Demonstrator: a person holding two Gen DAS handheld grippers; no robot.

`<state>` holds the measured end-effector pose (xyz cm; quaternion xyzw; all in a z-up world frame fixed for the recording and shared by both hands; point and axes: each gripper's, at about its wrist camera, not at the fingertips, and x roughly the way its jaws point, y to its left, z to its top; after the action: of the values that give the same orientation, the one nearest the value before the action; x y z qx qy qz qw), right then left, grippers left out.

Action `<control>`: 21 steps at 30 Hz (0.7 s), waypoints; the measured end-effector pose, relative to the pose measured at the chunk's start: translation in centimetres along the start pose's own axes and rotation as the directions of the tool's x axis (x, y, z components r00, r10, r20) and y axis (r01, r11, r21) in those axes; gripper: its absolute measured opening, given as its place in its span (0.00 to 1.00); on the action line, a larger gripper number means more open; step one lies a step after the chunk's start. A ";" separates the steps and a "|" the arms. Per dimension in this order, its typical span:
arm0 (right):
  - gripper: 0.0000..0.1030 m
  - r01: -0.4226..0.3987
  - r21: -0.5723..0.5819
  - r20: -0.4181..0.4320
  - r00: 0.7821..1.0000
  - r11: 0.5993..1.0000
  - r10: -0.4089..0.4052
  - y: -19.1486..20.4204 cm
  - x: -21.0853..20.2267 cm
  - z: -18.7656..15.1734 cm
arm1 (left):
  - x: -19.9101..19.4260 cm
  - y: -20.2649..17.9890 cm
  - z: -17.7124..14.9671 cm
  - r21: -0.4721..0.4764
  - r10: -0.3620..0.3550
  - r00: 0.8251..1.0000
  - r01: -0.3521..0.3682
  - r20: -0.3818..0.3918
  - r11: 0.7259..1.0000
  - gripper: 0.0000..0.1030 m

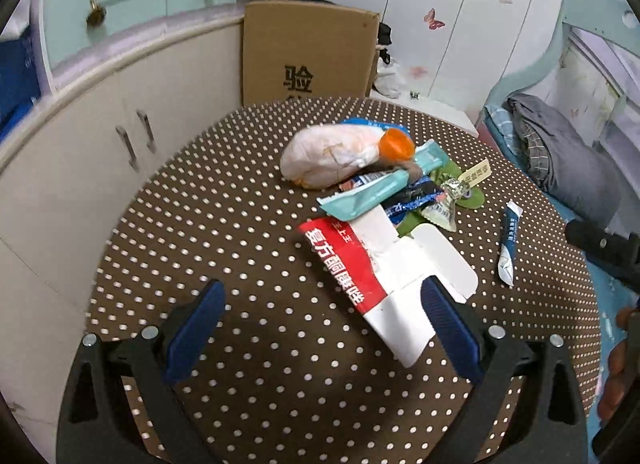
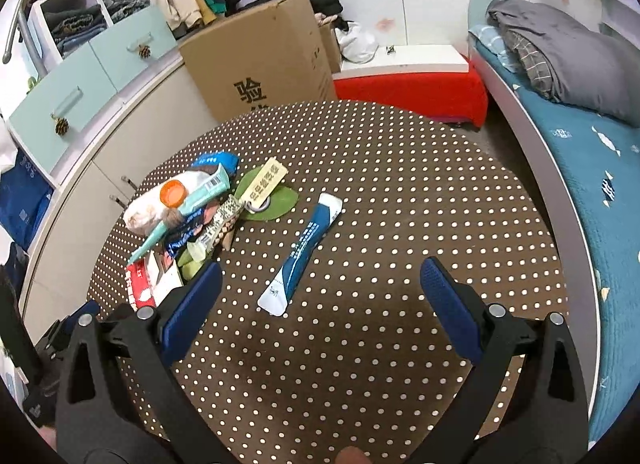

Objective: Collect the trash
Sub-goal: 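Grasp the blue toothpaste tube with the right tool while the left tool grasps the red-and-white box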

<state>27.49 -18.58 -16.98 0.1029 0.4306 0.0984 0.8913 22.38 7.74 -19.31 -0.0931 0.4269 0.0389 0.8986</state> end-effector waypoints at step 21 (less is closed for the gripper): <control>0.16 0.062 -0.124 -0.054 0.996 0.990 -0.069 2.1 7.3 0.5 | 1.6 -3.3 -0.3 0.046 -0.146 0.989 0.147 -0.024 0.988 0.19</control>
<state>32.11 -14.64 -21.58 0.0311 0.4525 0.0983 0.8858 23.62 4.40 -20.31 -0.1028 0.4291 -0.0383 0.8966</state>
